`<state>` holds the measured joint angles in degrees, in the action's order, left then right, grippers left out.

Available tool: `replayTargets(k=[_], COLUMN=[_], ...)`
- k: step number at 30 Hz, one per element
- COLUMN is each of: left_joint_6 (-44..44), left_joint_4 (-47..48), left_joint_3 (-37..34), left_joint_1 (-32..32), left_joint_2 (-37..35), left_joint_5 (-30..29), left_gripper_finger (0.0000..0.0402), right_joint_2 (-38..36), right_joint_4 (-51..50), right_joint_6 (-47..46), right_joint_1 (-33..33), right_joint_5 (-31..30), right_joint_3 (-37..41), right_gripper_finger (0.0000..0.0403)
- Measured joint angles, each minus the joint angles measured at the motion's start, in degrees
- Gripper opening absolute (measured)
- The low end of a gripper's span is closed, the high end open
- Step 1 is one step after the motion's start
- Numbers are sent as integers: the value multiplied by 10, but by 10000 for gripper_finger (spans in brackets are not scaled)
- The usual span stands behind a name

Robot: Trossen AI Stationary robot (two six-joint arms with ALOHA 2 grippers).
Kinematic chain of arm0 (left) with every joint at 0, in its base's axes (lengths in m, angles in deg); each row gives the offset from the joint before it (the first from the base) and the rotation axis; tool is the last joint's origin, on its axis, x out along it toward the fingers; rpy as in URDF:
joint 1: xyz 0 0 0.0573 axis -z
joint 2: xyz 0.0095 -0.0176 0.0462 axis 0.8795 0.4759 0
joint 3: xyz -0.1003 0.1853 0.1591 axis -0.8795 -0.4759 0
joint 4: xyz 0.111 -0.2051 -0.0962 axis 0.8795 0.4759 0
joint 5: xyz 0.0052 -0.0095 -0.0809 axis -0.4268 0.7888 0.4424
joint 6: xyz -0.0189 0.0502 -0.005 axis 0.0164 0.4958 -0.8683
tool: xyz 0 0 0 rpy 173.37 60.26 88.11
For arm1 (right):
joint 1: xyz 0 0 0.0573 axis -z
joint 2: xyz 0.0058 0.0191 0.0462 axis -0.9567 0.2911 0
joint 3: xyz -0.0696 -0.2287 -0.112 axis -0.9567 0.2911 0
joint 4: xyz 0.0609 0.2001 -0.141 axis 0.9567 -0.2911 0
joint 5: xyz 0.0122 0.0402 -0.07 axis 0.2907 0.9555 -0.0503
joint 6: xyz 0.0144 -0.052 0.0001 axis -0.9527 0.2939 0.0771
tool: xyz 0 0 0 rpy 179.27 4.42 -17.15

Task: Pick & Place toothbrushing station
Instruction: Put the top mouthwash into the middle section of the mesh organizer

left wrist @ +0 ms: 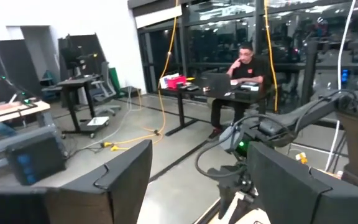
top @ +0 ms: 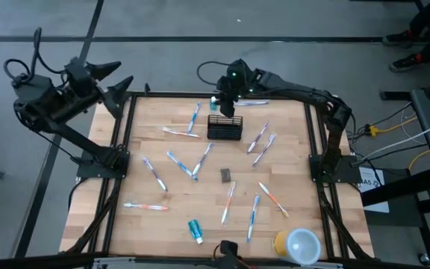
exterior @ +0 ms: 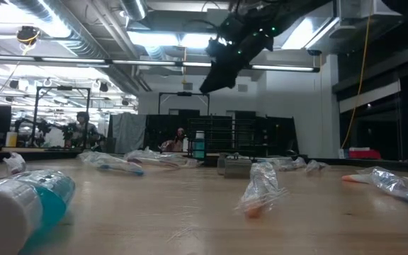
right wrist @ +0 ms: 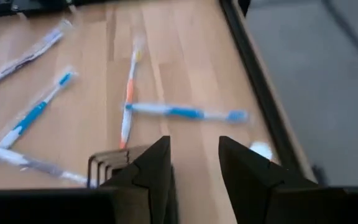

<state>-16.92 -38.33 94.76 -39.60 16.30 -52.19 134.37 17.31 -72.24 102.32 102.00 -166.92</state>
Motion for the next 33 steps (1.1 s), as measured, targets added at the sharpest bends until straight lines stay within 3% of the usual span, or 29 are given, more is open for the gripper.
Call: replayTargets(k=[4,10,14,20,24,29,33], left_joint_6=[11,13,17,15,3,-14,-18], left_joint_4=[-1,-2,-3,-1,13,27,24], left_joint_3=[0,0,0,0,0,-5,-6], left_joint_1=[0,0,0,0,0,0,0], left_joint_2=[5,17,15,12,9,9,8], left_joint_5=[3,-14,-16,-17,-12,-2,9], left_gripper_finger=[261,261,261,261,261,261,261], right_joint_2=[5,40,103,208,261,268,267], right_joint_4=[47,-37,-100,-245,-336,-394,-381], right_joint_6=[33,-117,-154,-110,-93,-101,-91], right_joint_1=[3,38,54,51,53,54,48], right_joint_5=[-50,-40,3,-3,-19,-68,-89], right_joint_3=[0,-46,-143,-331,-409,-402,-402], right_gripper_finger=[139,139,139,139,139,149,170])
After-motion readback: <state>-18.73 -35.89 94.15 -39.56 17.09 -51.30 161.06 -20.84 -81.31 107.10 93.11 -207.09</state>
